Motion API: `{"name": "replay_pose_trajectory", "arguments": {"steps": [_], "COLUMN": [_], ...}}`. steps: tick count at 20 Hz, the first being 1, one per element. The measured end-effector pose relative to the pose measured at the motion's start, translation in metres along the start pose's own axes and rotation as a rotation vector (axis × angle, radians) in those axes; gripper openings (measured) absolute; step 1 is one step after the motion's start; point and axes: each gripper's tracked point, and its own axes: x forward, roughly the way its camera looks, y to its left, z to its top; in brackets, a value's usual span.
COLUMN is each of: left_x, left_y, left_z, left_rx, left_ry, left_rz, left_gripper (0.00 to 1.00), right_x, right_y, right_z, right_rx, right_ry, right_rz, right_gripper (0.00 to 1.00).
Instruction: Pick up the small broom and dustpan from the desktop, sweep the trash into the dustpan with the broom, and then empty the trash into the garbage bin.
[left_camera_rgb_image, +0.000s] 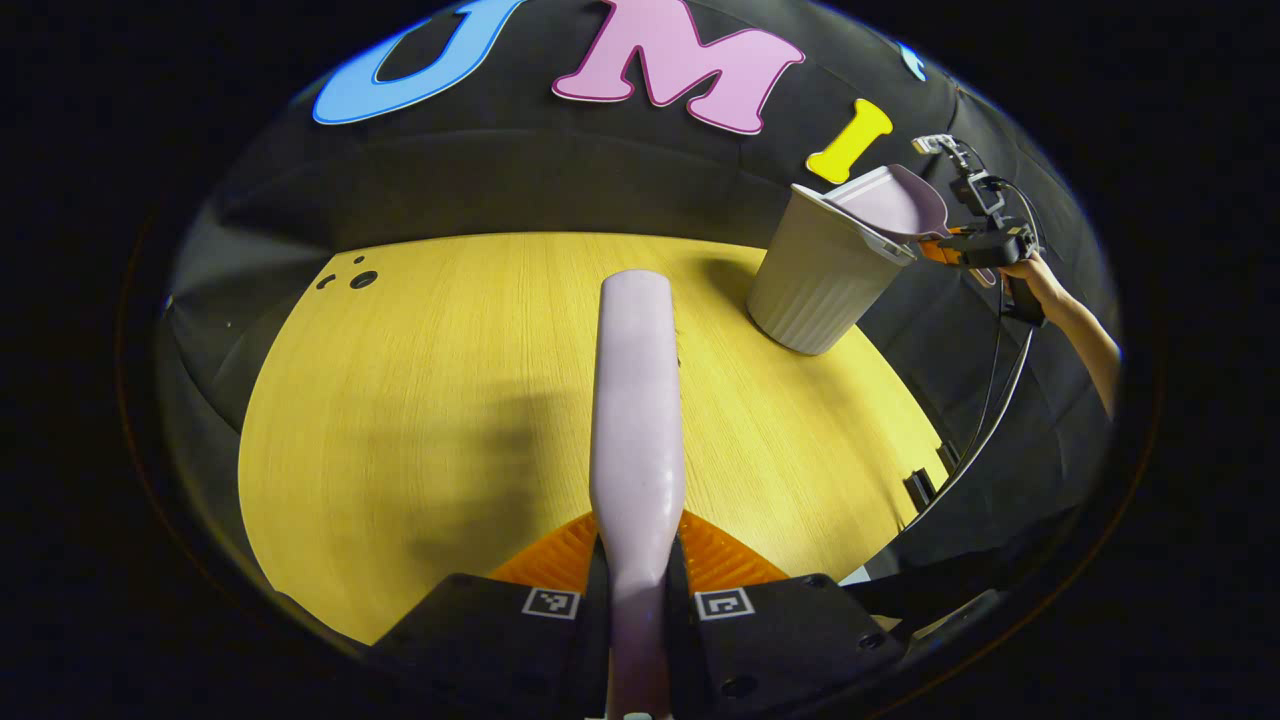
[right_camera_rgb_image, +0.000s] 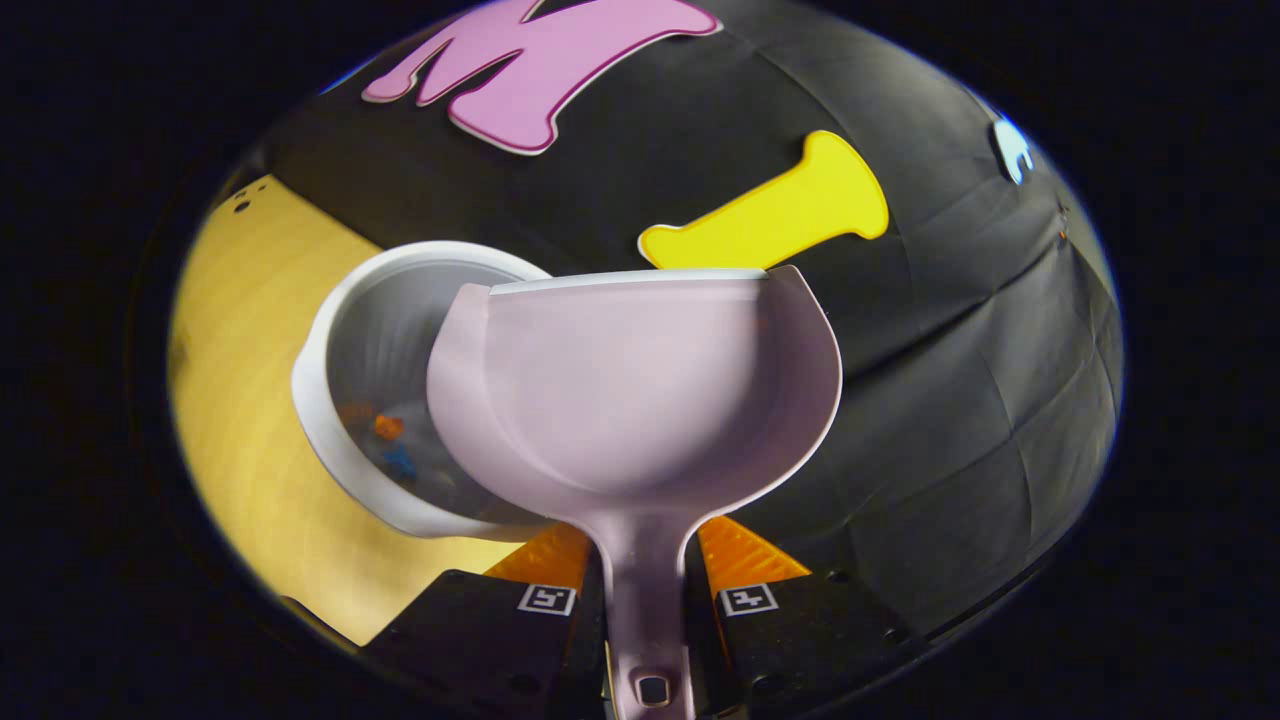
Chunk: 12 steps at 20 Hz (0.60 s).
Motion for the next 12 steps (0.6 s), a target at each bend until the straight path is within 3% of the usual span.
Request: {"name": "replay_pose_trajectory", "arguments": {"steps": [5, 12], "left_x": [-0.007, -0.024], "left_y": [0.005, 0.014], "left_z": [-0.001, -0.007], "left_rx": [-0.013, -0.014], "left_ry": [-0.015, -0.044], "left_rz": [0.019, 0.048], "left_gripper": [0.28, 0.28], "right_x": [-0.004, -0.007], "right_y": [0.007, 0.015], "right_z": [0.011, 0.015], "right_rx": [0.211, 0.337], "right_ry": [-0.036, -0.057], "right_rz": [0.054, 0.147], "right_gripper": [0.37, 0.37]}}
